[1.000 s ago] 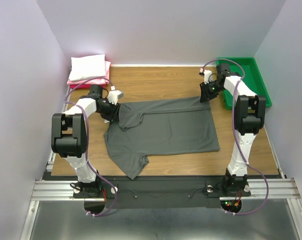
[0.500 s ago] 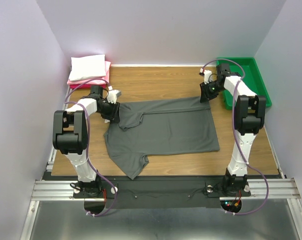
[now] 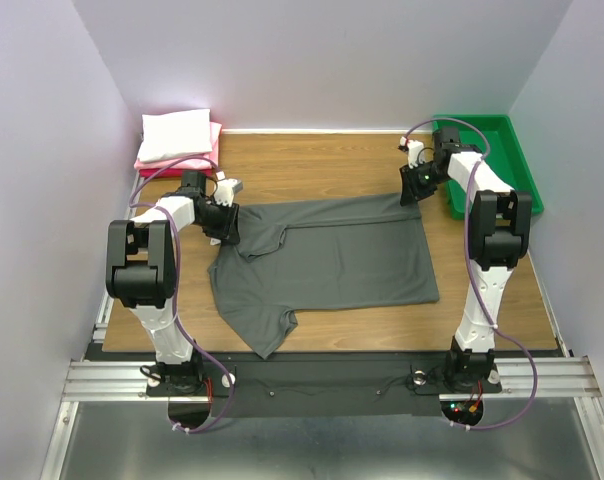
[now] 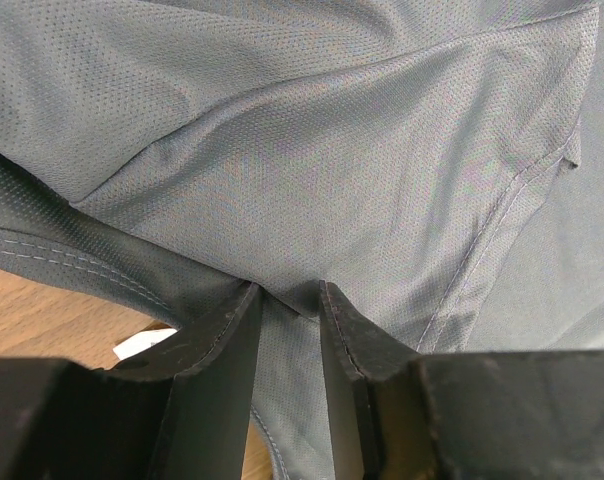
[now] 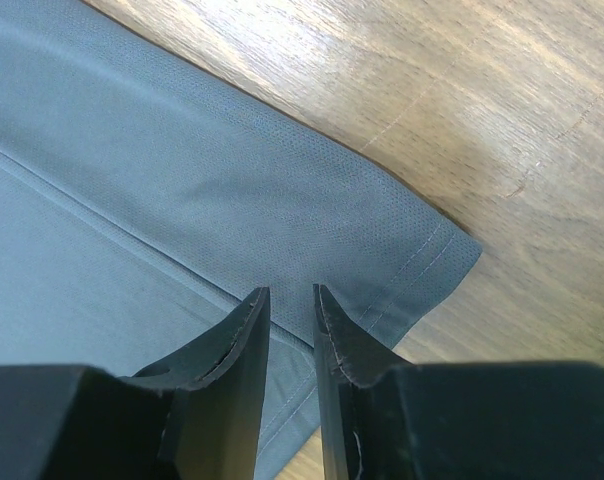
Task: Fold and stack the t-shirts
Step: Fold the tshirt
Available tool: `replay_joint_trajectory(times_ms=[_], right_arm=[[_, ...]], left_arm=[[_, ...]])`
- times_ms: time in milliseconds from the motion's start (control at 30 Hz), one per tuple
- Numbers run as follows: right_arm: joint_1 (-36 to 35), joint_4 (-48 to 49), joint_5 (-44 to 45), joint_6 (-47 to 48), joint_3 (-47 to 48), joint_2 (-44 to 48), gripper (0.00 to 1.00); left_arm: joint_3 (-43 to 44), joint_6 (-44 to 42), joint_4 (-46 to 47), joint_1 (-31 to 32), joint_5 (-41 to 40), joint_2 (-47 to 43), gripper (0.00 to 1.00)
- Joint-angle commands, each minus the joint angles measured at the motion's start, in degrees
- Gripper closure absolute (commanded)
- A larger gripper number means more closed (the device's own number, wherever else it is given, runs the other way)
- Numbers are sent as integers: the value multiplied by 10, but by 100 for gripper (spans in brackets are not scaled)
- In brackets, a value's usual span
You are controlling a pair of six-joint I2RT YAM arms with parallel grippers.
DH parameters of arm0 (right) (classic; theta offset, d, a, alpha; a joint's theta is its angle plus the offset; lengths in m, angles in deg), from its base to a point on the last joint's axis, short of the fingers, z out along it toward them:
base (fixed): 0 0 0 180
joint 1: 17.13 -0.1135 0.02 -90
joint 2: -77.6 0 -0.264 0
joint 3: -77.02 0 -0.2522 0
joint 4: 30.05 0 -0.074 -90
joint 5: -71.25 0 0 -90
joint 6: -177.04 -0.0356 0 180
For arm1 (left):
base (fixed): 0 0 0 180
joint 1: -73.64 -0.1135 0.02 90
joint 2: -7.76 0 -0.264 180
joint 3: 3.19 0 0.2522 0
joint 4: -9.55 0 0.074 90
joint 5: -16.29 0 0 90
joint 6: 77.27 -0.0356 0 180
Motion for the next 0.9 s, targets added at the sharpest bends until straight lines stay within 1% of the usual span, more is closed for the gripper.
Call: replay_joint_trajectory(times_ms=[0, 100, 200, 233, 300, 433, 467, 500, 567, 667, 700, 867], right_arm=[[-5, 1, 0, 2, 10, 2, 70], [-5, 1, -2, 2, 10, 1, 70], [-5, 1, -1, 2, 12, -1, 70], [-6, 1, -1, 2, 13, -1, 70], [-5, 1, 0, 2, 14, -1, 70], [-5, 1, 2, 3, 14, 1, 70], [-5, 1, 3, 4, 13, 1, 70], [-5, 0, 4, 4, 13, 1, 70], [-6, 0, 4, 4, 11, 1, 70], [-6, 1, 4, 4, 10, 3, 70], [-6, 1, 4, 4, 11, 3, 70], [-6, 1, 5, 2, 12, 3, 70]], left_arm=[[19, 0, -6, 2, 7, -15, 60], [21, -3, -8, 5, 8, -20, 60], [22, -10, -7, 11, 8, -25, 64], [22, -14, -7, 13, 8, -26, 69], [25, -18, -13, 18, 8, -26, 71], [32, -84, -52, 21, 32, -47, 52], [31, -97, -58, 21, 34, -55, 49], [32, -112, -77, 22, 39, -67, 43], [38, -139, -102, 24, 33, -76, 41], [48, -194, -155, 36, 31, -84, 41], [47, -194, -162, 41, 28, -85, 40], [27, -256, -190, 80, -5, -94, 39]])
